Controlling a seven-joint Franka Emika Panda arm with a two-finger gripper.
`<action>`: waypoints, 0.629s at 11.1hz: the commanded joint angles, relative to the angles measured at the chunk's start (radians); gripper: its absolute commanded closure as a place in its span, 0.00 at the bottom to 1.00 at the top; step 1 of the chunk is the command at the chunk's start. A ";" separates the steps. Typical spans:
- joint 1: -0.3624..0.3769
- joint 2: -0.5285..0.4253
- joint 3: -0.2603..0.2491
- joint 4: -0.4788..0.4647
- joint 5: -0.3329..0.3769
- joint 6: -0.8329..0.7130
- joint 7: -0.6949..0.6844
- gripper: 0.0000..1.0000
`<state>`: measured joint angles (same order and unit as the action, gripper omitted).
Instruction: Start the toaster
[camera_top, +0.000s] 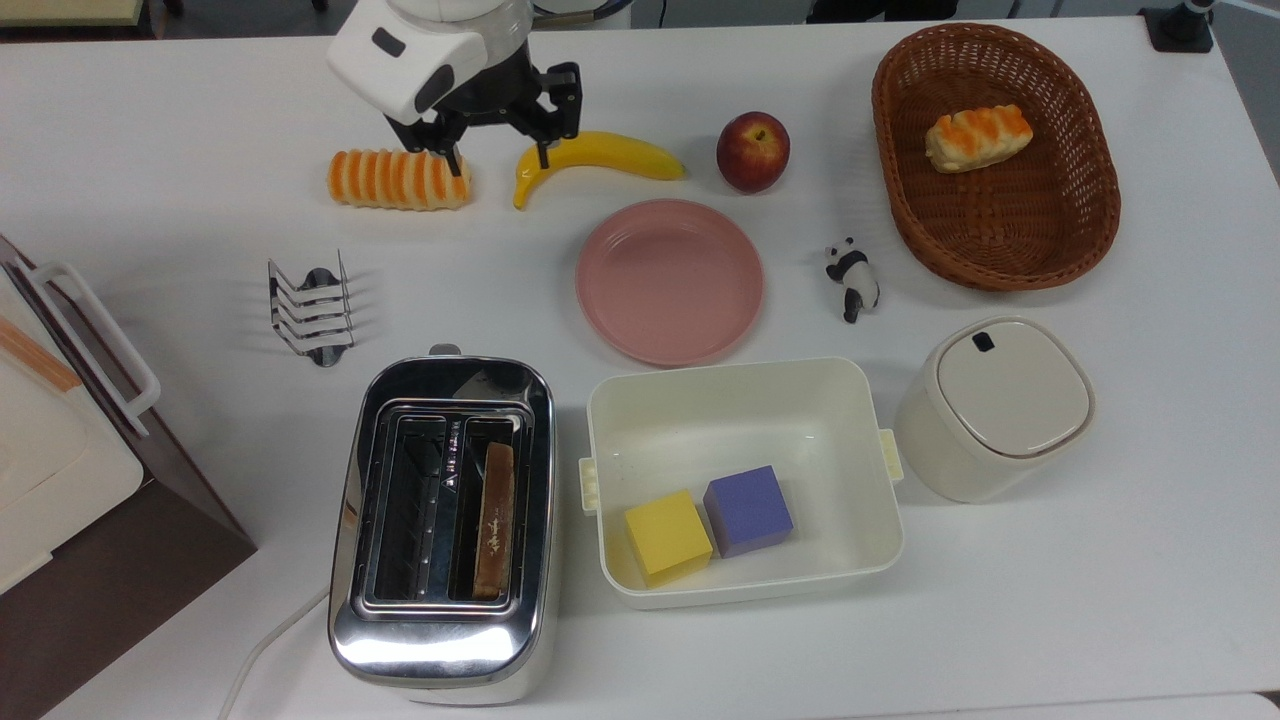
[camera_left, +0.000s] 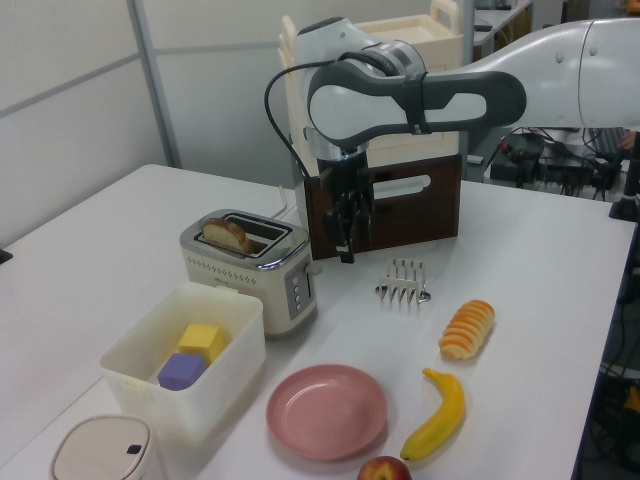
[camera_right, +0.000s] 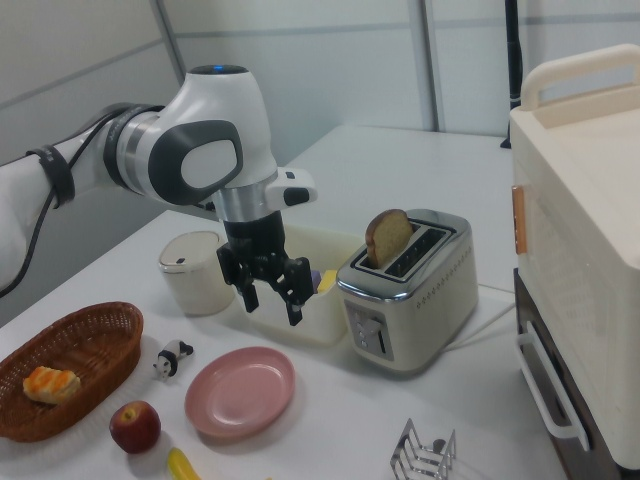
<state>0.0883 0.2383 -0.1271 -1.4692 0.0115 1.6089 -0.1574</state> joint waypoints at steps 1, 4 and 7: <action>-0.019 -0.047 0.027 -0.045 -0.015 0.019 0.041 0.00; -0.019 -0.044 0.021 -0.036 -0.013 0.022 0.160 0.00; -0.016 -0.045 0.021 -0.036 -0.013 0.023 0.193 0.00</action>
